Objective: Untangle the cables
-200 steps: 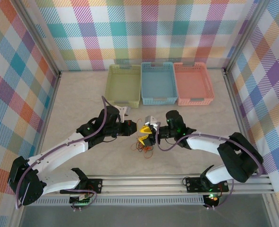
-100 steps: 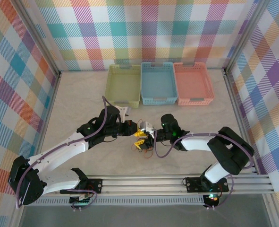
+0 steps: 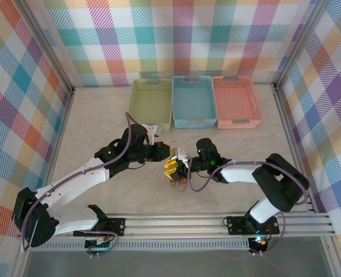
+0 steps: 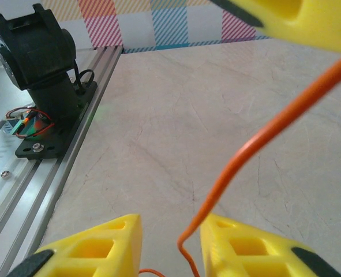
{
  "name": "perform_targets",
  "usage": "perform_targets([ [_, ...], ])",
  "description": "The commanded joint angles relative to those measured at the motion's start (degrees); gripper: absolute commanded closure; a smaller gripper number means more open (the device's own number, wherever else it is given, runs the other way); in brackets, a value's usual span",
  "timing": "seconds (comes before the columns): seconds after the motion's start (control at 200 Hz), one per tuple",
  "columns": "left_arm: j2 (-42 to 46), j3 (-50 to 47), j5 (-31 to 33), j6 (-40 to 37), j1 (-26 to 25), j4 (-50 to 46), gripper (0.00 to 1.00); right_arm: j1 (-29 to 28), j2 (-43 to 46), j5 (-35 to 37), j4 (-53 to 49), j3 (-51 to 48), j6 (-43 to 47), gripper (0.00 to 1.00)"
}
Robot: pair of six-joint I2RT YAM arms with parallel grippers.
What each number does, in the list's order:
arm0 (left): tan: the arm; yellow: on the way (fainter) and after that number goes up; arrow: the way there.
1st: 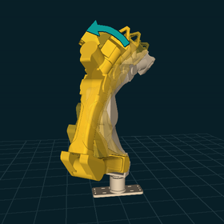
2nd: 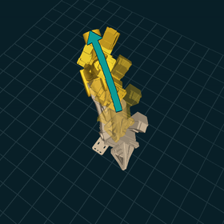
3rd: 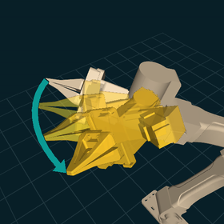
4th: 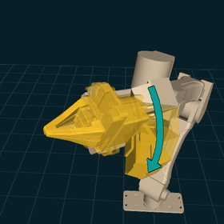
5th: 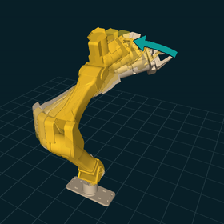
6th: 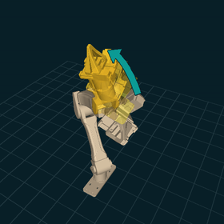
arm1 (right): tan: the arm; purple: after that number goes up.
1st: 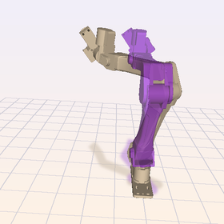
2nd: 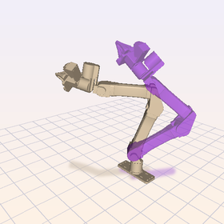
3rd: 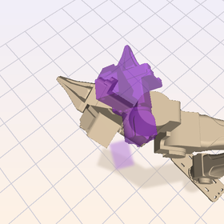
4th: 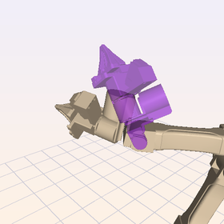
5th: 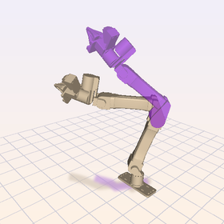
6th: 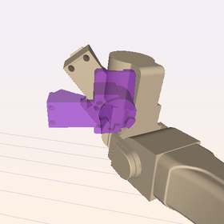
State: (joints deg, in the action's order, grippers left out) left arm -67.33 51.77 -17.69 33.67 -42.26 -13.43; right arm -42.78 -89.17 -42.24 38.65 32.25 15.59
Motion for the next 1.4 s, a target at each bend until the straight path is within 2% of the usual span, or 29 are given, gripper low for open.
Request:
perform_targets([
  [0.0,-0.36,3.35,-2.76,0.67,-0.63,2.84,1.00,-0.65,-0.41,-0.18,-0.06,1.38,1.15,0.69],
  [0.26,-0.63,5.05,-5.70,2.99,-0.72,4.20,1.00,-0.73,-0.78,1.12,-1.45,2.16,0.92,0.72],
  [0.63,1.68,9.95,-7.07,3.15,-0.64,1.02,1.00,-0.71,-1.19,1.49,-2.09,2.71,1.22,0.75],
  [1.395,6.03,13.82,-4.24,2.91,-0.72,-1.99,1.00,-0.72,-1.49,2.10,-5.26,3.40,1.63,0.77],
])
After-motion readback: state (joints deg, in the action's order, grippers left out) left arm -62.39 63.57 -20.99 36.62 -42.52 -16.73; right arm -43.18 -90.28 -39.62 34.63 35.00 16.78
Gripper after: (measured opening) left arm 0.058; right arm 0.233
